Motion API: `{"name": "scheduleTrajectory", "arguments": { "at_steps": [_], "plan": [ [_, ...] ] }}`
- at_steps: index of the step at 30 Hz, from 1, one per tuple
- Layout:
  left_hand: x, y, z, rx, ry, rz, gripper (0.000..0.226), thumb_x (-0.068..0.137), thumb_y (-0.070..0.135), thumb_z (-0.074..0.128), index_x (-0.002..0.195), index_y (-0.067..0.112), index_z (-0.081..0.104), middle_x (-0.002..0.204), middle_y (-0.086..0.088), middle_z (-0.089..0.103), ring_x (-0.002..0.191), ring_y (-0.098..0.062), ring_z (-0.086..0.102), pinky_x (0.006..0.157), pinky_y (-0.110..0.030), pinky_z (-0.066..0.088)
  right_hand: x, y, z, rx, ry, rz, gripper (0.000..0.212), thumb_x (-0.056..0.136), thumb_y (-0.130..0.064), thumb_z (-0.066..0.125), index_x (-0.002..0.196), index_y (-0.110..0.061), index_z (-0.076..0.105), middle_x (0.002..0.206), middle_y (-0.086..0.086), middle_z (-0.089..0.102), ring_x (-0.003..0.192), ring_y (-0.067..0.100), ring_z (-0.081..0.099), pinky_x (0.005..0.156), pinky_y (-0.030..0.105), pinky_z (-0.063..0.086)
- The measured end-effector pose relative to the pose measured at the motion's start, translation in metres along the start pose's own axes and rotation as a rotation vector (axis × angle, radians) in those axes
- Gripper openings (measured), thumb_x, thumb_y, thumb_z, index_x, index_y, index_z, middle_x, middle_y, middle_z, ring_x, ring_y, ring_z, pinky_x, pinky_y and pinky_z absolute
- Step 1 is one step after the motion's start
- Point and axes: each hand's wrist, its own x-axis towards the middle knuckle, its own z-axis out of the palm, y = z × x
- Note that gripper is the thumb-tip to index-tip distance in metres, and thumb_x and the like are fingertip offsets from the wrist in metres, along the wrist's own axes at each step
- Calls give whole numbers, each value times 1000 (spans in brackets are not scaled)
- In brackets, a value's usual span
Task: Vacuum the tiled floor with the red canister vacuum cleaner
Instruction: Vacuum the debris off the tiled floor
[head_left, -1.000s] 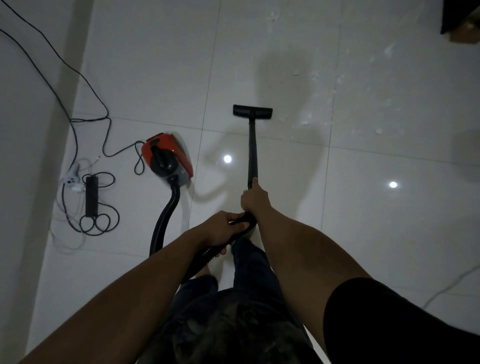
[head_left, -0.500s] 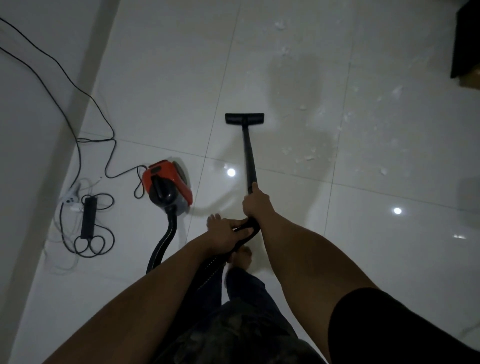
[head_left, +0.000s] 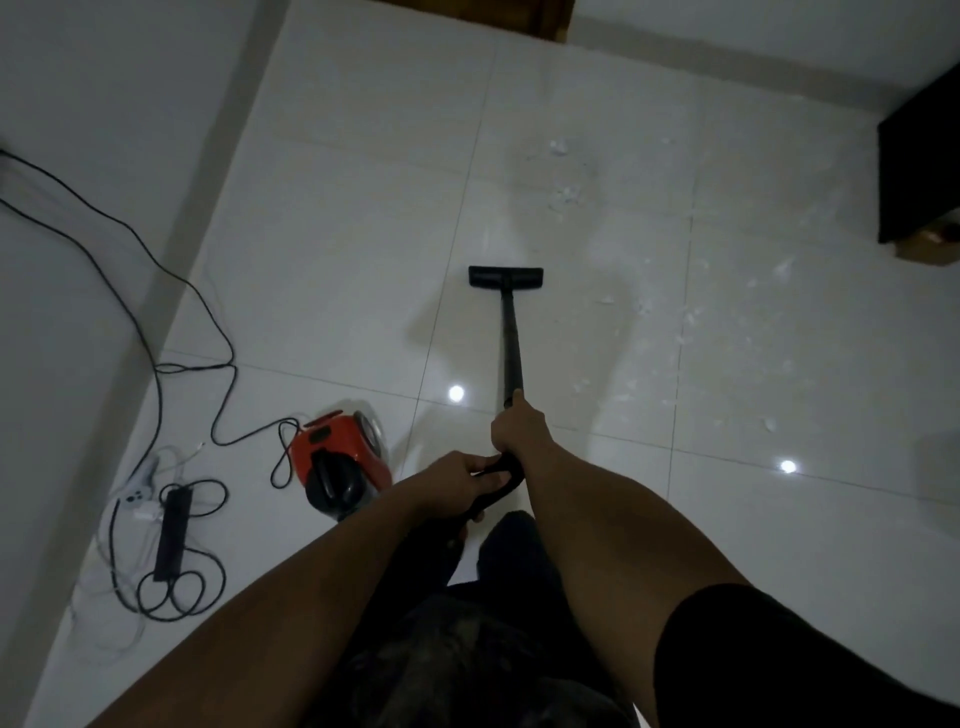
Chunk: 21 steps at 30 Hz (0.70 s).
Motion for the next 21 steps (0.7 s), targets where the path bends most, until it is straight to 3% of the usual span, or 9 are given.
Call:
{"name": "scheduleTrajectory", "arguments": {
  "at_steps": [4, 6, 8, 9, 11, 13, 14, 18, 21],
  "plan": [
    [16, 19, -27, -38, -19, -40, 43, 104, 37, 49, 142, 18, 52, 75, 1, 65, 43, -2, 62, 47, -15, 49, 20, -23, -15, -16, -27, 10, 73, 93, -6, 44, 157, -18, 10, 137, 17, 50, 99, 29, 58, 72, 33, 46],
    [26, 27, -41, -41, -17, -41, 41, 104, 37, 50, 139, 17, 56, 75, 2, 66, 49, -3, 63, 49, -15, 50, 34, -34, -23, 1, -36, 5, 74, 93, -8, 49, 156, -19, 12, 135, 16, 52, 92, 26, 58, 72, 33, 48],
    [43, 36, -57, -24, -10, -35, 43, 103, 38, 51, 141, 19, 56, 77, 3, 66, 50, 2, 63, 50, -12, 48, 52, -46, -35, 21, -43, 34, 85, 92, -8, 55, 157, -22, 3, 129, 14, 55, 78, 19, 54, 66, 30, 45],
    [48, 42, -64, -5, -10, -28, 45, 103, 40, 52, 143, 20, 54, 77, 4, 67, 51, 4, 63, 50, -10, 46, 59, -51, -40, 20, -51, 38, 87, 91, -7, 57, 157, -21, 3, 131, 13, 54, 79, 19, 53, 67, 29, 44],
    [63, 58, -79, 10, -13, -25, 49, 101, 45, 52, 145, 23, 51, 85, 3, 70, 61, 1, 68, 49, -9, 46, 75, -63, -55, 32, -68, 15, 75, 92, -8, 53, 155, -18, 15, 135, 15, 52, 100, 25, 58, 77, 29, 46],
    [81, 74, -96, 29, -5, -42, 52, 100, 49, 51, 146, 24, 50, 104, -4, 73, 84, -16, 74, 52, -11, 51, 93, -78, -74, 95, -57, 6, 64, 94, -11, 45, 152, -18, 21, 134, 18, 52, 114, 31, 56, 88, 35, 46],
    [88, 82, -104, 36, -6, -56, 53, 100, 50, 51, 147, 25, 49, 106, -7, 72, 86, -23, 74, 52, -12, 53, 101, -84, -82, 113, -48, 7, 64, 94, -11, 43, 153, -20, 19, 133, 19, 53, 114, 32, 57, 87, 36, 47],
    [124, 120, -135, -24, -15, -73, 58, 99, 51, 52, 151, 28, 41, 84, -7, 67, 46, -15, 65, 44, -24, 52, 146, -116, -121, 26, -33, 22, 76, 96, -12, 47, 157, -22, 4, 131, 20, 54, 108, 32, 59, 81, 36, 50],
    [141, 138, -154, -51, 9, -45, 55, 99, 52, 51, 148, 29, 45, 98, -5, 70, 68, -29, 72, 57, -35, 61, 171, -137, -142, 27, -44, 4, 75, 96, -13, 46, 157, -23, 5, 131, 19, 54, 106, 30, 59, 77, 34, 47]
  ]
}}
